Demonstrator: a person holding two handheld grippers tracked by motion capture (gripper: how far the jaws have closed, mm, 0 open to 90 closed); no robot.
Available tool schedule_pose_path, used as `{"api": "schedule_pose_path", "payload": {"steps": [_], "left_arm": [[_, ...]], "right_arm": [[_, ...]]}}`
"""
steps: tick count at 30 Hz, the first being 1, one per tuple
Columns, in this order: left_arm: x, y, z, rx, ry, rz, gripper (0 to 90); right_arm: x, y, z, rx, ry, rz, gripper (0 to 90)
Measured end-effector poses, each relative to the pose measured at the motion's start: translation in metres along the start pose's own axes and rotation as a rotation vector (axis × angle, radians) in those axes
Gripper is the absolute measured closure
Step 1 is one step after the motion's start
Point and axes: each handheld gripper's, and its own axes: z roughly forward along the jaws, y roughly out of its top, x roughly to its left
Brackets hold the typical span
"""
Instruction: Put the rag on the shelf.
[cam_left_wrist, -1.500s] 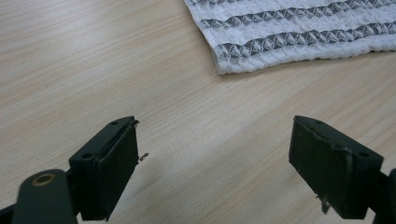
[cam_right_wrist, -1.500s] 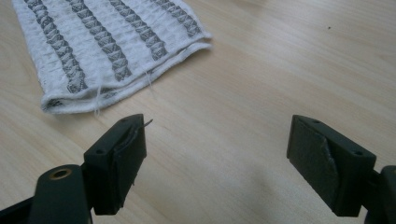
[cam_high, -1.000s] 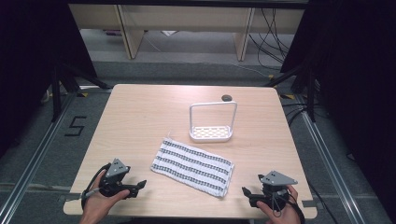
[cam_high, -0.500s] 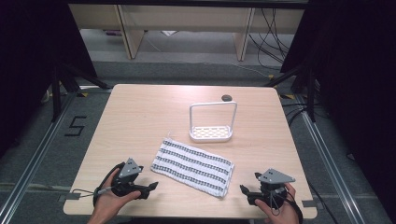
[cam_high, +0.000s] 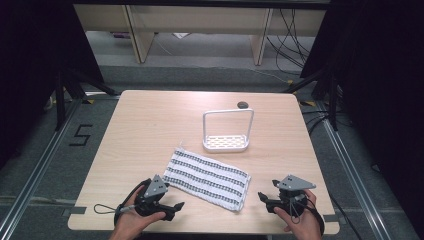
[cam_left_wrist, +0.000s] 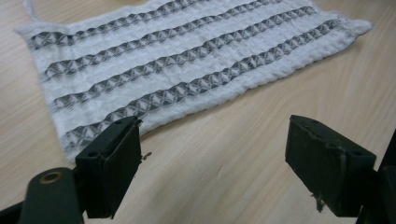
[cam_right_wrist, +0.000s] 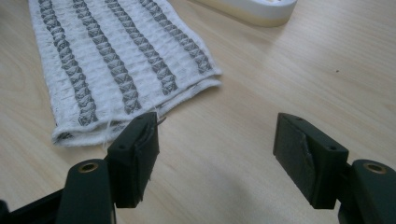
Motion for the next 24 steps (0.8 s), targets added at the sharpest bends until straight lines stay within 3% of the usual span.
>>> {"api": "schedule_pose_path", "payload": {"steps": [2,11,15,17,18,19,20,21,24], "left_arm": [[-0.004,0.003,0.004,0.012,-0.008,0.044,18.1],[-0.018,0.007,0.016,0.013,-0.043,0.045,18.3],[-0.021,0.013,0.021,0.019,-0.045,0.068,18.2],[-0.022,0.024,0.027,0.013,-0.059,0.078,18.2],[-0.022,0.024,0.027,0.013,-0.059,0.078,18.3],[-0.020,0.034,0.035,0.010,-0.064,0.095,18.5],[-0.019,0.039,0.039,0.009,-0.057,0.103,18.5],[-0.019,0.039,0.039,0.009,-0.057,0.103,18.5],[-0.015,0.060,0.055,0.014,-0.066,0.121,18.7]], "right_arm": [[-0.001,0.001,0.003,-0.002,0.000,-0.012,32.8],[-0.003,0.005,0.007,-0.006,0.003,-0.022,34.0],[-0.006,0.008,0.009,-0.005,0.007,-0.039,35.1],[-0.001,0.009,0.008,0.009,0.018,-0.012,35.3],[0.002,0.009,0.009,0.005,0.017,-0.018,35.3],[0.004,0.010,0.009,0.011,0.027,-0.014,35.3],[0.004,0.010,0.009,0.007,0.025,-0.040,35.3],[0.004,0.010,0.009,0.007,0.025,-0.040,35.3],[0.011,0.010,0.009,0.015,0.039,-0.034,35.3]]}}
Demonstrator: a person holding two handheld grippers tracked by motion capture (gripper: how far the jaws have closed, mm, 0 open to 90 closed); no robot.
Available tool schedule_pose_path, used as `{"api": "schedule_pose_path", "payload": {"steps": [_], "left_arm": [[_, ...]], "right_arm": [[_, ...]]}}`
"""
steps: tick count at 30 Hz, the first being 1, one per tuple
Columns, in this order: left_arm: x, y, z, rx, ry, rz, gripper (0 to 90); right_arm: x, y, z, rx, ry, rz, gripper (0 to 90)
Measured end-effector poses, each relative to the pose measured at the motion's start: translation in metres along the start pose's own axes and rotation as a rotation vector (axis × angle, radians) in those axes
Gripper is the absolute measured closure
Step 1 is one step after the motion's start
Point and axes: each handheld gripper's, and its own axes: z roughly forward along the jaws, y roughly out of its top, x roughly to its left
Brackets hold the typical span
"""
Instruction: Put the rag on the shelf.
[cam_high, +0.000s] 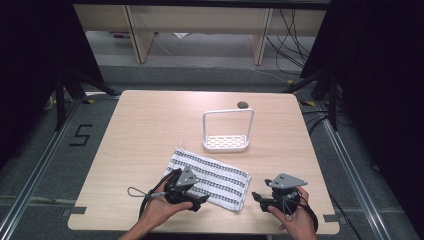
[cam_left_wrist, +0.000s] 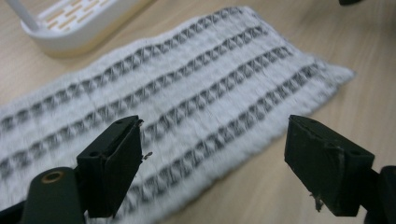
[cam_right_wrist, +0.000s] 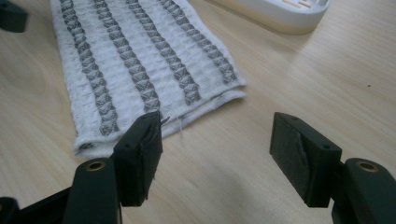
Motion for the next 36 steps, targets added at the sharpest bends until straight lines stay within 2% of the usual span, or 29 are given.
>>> {"api": "schedule_pose_path", "payload": {"steps": [1,2,3,4,5,6,8,10,11,12,13,15,16,21,22,26,27,33,34,35,36], "left_arm": [[0.001,0.004,0.005,-0.007,0.004,-0.001,18.8],[0.001,0.004,0.005,-0.007,0.004,-0.001,18.8],[0.003,0.007,0.008,-0.003,0.008,0.006,18.8],[0.005,0.012,0.015,0.000,0.007,0.010,18.8],[0.005,0.014,0.019,-0.003,0.009,-0.005,18.8],[0.005,0.014,0.019,-0.003,0.009,-0.005,18.8],[0.007,0.018,0.025,0.000,0.010,0.012,18.8],[0.009,0.024,0.034,0.008,0.003,0.007,18.8],[0.010,0.027,0.037,0.016,0.000,0.015,18.8],[0.011,0.030,0.041,0.025,-0.003,0.020,18.7],[0.012,0.033,0.043,0.035,-0.002,0.034,18.8],[0.015,0.040,0.049,0.033,-0.003,0.037,18.8],[0.016,0.043,0.052,0.034,-0.002,0.045,18.9],[0.017,0.055,0.062,0.030,-0.016,0.061,20.5],[0.016,0.060,0.068,0.037,-0.029,0.074,20.7],[0.015,0.065,0.077,0.046,-0.039,0.083,21.5],[0.015,0.067,0.081,0.056,-0.049,0.089,21.7],[0.014,0.076,0.095,0.057,-0.067,0.106,23.0],[0.014,0.078,0.097,0.062,-0.068,0.112,23.5],[0.014,0.079,0.099,0.064,-0.070,0.117,23.9],[0.014,0.081,0.101,0.075,-0.076,0.132,24.2]], "right_arm": [[0.000,-0.001,0.001,-0.011,-0.006,-0.022,35.3],[0.000,-0.001,0.001,-0.011,-0.006,-0.022,35.3],[0.003,-0.001,0.000,0.001,-0.003,0.005,35.3],[0.004,-0.002,0.000,0.000,0.006,-0.002,35.3],[0.004,-0.002,0.001,-0.003,0.004,-0.027,35.3],[0.004,-0.002,0.001,-0.003,0.004,-0.027,35.3],[0.008,-0.003,0.000,0.002,0.015,-0.008,35.3],[0.013,-0.004,-0.001,-0.005,0.019,-0.020,35.3],[0.015,-0.004,-0.002,-0.001,0.027,-0.012,35.3],[0.015,-0.005,-0.001,-0.006,0.042,-0.034,35.3],[0.019,-0.005,-0.003,-0.001,0.031,-0.018,35.3],[0.021,-0.005,-0.003,-0.013,0.037,-0.047,35.3],[0.024,-0.006,-0.003,-0.006,0.041,-0.038,35.3],[0.034,-0.005,-0.003,-0.002,0.061,-0.050,35.3],[0.037,-0.005,-0.002,-0.005,0.061,-0.073,35.3],[0.044,-0.005,-0.001,-0.002,0.070,-0.068,36.0],[0.044,-0.005,0.000,-0.003,0.071,-0.084,36.5],[0.051,-0.003,0.002,-0.004,0.089,-0.096,38.0],[0.053,-0.004,0.002,0.005,0.090,-0.087,38.3],[0.053,-0.003,0.004,-0.008,0.094,-0.119,38.4],[0.055,-0.003,0.003,0.004,0.096,-0.099,38.7]]}}
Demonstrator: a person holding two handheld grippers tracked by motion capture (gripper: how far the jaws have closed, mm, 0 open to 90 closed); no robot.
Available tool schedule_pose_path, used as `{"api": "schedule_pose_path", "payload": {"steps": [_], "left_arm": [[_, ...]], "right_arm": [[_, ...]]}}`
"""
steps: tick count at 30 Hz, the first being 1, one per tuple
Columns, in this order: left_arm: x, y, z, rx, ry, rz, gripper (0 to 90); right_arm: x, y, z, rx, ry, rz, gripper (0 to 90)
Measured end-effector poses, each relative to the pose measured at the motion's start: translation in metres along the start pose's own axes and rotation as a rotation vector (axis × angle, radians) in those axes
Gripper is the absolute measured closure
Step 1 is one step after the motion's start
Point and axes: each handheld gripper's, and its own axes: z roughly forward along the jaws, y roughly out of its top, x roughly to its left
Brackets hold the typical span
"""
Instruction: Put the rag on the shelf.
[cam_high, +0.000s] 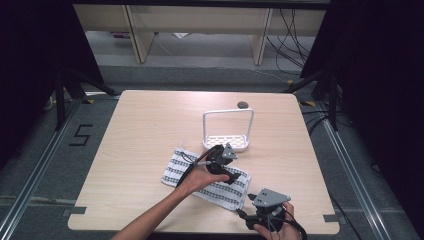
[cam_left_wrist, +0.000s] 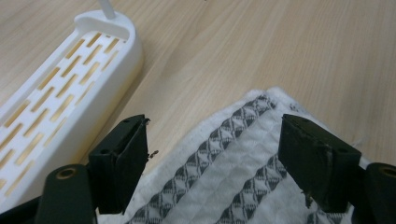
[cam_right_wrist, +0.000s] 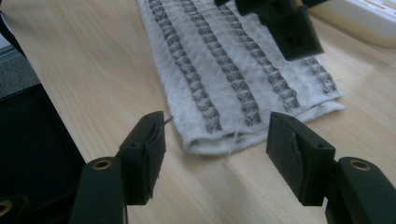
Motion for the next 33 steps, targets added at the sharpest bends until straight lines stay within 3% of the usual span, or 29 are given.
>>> {"api": "schedule_pose_path", "payload": {"steps": [1,3,4,6,7,9,10,15,21,24,29,30,31,32,33], "left_arm": [[-0.001,0.001,0.003,-0.001,-0.001,0.002,24.3],[0.000,0.003,0.005,0.005,-0.003,0.018,24.6],[0.000,0.005,0.010,0.007,-0.013,0.026,25.9],[-0.002,0.008,0.015,-0.006,-0.028,0.016,27.0],[-0.002,0.009,0.016,0.006,-0.037,0.034,28.0],[-0.003,0.010,0.021,0.022,-0.059,0.046,28.7],[-0.003,0.011,0.023,0.028,-0.064,0.045,29.0],[-0.005,0.012,0.030,0.022,-0.095,0.026,31.9],[-0.008,0.014,0.033,0.035,-0.142,0.055,36.9],[-0.011,0.013,0.034,0.051,-0.168,0.084,44.4],[-0.013,0.013,0.033,0.053,-0.197,0.087,61.6],[-0.013,0.013,0.032,0.050,-0.202,0.086,65.6],[-0.012,0.013,0.032,0.054,-0.210,0.086,68.9],[-0.012,0.013,0.032,0.054,-0.210,0.086,73.4],[-0.012,0.011,0.032,0.042,-0.232,0.064,77.9]], "right_arm": [[-0.001,0.000,0.002,-0.006,0.004,-0.033,39.0],[0.001,0.000,0.002,0.001,-0.001,-0.014,39.3],[0.001,0.001,0.004,-0.001,0.005,-0.037,39.8],[0.003,0.001,0.006,0.008,0.008,-0.036,40.5],[0.004,0.001,0.008,0.016,0.005,-0.027,40.9],[0.003,0.001,0.011,0.014,0.001,-0.066,41.8],[0.004,0.001,0.013,0.029,0.007,-0.040,42.1],[0.005,0.001,0.018,0.045,0.005,-0.049,43.2],[0.002,0.000,0.025,0.054,-0.009,-0.050,44.7],[0.000,-0.003,0.029,0.081,-0.009,-0.042,47.6],[-0.002,-0.005,0.031,0.088,0.010,-0.030,57.4],[-0.002,-0.005,0.031,0.085,0.008,-0.039,60.9],[-0.005,-0.005,0.033,0.068,0.010,-0.080,64.0],[-0.005,-0.005,0.033,0.068,0.010,-0.080,64.0],[-0.004,-0.005,0.032,0.077,0.013,-0.046,70.6]]}}
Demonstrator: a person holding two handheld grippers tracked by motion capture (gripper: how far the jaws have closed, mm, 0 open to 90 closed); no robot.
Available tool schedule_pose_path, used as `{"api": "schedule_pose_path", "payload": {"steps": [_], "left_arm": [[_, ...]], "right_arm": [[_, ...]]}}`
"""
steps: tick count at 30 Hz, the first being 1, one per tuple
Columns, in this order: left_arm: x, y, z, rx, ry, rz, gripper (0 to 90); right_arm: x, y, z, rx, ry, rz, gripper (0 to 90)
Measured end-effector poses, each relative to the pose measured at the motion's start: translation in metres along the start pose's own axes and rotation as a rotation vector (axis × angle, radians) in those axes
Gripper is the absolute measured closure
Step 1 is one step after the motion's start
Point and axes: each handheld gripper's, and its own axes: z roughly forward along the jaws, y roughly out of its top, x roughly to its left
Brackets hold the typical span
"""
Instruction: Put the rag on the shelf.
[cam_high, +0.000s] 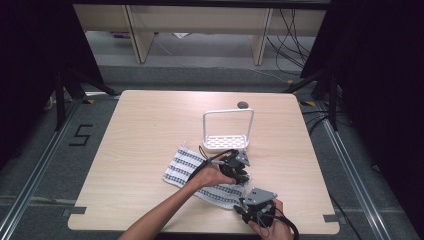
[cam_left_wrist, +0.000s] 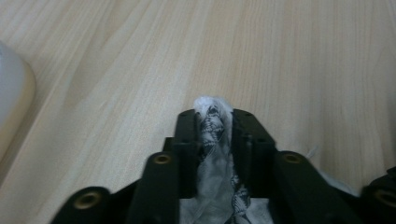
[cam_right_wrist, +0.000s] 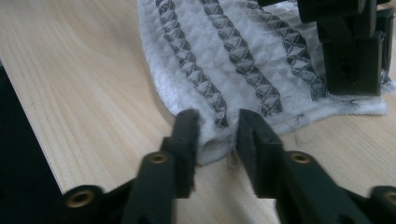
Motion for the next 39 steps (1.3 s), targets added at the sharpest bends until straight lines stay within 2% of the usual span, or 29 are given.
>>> {"api": "schedule_pose_path", "payload": {"steps": [3,4,5,7,8,10,12,13,14,15,18,19,20,21,22,23,28,29,31,32,33,34,35,37,38,39], "left_arm": [[0.000,-0.001,0.000,-0.004,-0.008,-0.004,84.4],[0.000,-0.001,0.000,-0.004,-0.008,-0.004,84.9],[0.000,-0.001,-0.001,-0.005,0.005,-0.004,85.3],[0.000,-0.001,-0.002,-0.008,0.012,-0.013,85.4],[0.002,-0.001,-0.006,-0.026,0.031,-0.024,85.6],[0.003,-0.001,-0.009,-0.036,0.035,-0.036,85.7],[0.006,0.001,-0.020,-0.096,0.058,-0.076,85.7],[0.006,0.001,-0.020,-0.096,0.058,-0.076,85.7],[0.007,0.004,-0.030,-0.125,0.069,-0.089,85.7],[0.007,0.004,-0.030,-0.125,0.069,-0.089,85.7],[0.007,0.008,-0.045,-0.159,0.096,-0.100,85.7],[0.008,0.011,-0.057,-0.186,0.111,-0.112,85.7],[0.008,0.011,-0.057,-0.186,0.111,-0.112,85.7],[0.009,0.013,-0.063,-0.208,0.119,-0.122,85.7],[0.011,0.016,-0.076,-0.239,0.138,-0.137,85.7],[0.011,0.016,-0.076,-0.239,0.138,-0.137,85.7],[0.013,0.026,-0.108,-0.300,0.185,-0.146,85.7],[0.013,0.030,-0.121,-0.328,0.203,-0.154,85.7],[0.013,0.032,-0.127,-0.336,0.209,-0.150,85.7],[0.014,0.035,-0.139,-0.349,0.220,-0.151,85.7],[0.014,0.037,-0.143,-0.362,0.221,-0.147,85.7],[0.014,0.037,-0.143,-0.362,0.221,-0.147,85.7],[0.014,0.039,-0.153,-0.377,0.236,-0.156,85.7],[0.014,0.040,-0.157,-0.386,0.244,-0.155,85.7],[0.014,0.041,-0.161,-0.386,0.248,-0.161,85.7],[0.013,0.043,-0.167,-0.404,0.257,-0.169,85.7]], "right_arm": [[-0.002,-0.001,0.000,-0.009,0.004,0.006,83.0],[-0.002,-0.001,0.000,-0.009,0.004,0.006,83.0],[-0.005,-0.001,-0.002,-0.019,0.018,-0.010,87.6],[-0.005,-0.002,-0.002,-0.023,0.023,-0.008,88.0],[-0.008,-0.001,-0.005,-0.032,0.012,-0.031,88.5],[-0.011,0.001,-0.010,-0.045,-0.006,-0.048,88.8],[-0.014,0.003,-0.015,-0.061,-0.023,-0.054,88.8],[-0.014,0.003,-0.015,-0.061,-0.023,-0.054,88.8],[-0.018,0.005,-0.021,-0.080,-0.036,-0.054,88.9],[-0.018,0.005,-0.021,-0.080,-0.036,-0.054,88.9],[-0.025,0.009,-0.031,-0.123,-0.059,-0.068,89.1],[-0.030,0.013,-0.040,-0.152,-0.077,-0.064,89.1],[-0.032,0.016,-0.044,-0.169,-0.086,-0.056,89.1],[-0.035,0.019,-0.049,-0.187,-0.091,-0.058,89.1],[-0.038,0.023,-0.052,-0.209,-0.096,-0.061,89.2],[-0.038,0.023,-0.052,-0.209,-0.096,-0.061,89.2],[-0.050,0.045,-0.070,-0.277,-0.120,-0.056,89.3],[-0.054,0.056,-0.075,-0.309,-0.126,-0.053,89.3],[-0.057,0.061,-0.079,-0.309,-0.123,-0.052,89.3],[-0.062,0.071,-0.084,-0.326,-0.136,-0.068,89.3],[-0.063,0.075,-0.087,-0.328,-0.131,-0.059,89.3],[-0.063,0.075,-0.087,-0.328,-0.131,-0.059,89.3],[-0.068,0.084,-0.092,-0.348,-0.139,-0.061,89.3],[-0.070,0.088,-0.094,-0.351,-0.140,-0.058,89.3],[-0.075,0.095,-0.098,-0.358,-0.151,-0.069,89.3],[-0.076,0.099,-0.099,-0.366,-0.152,-0.061,89.3]]}}
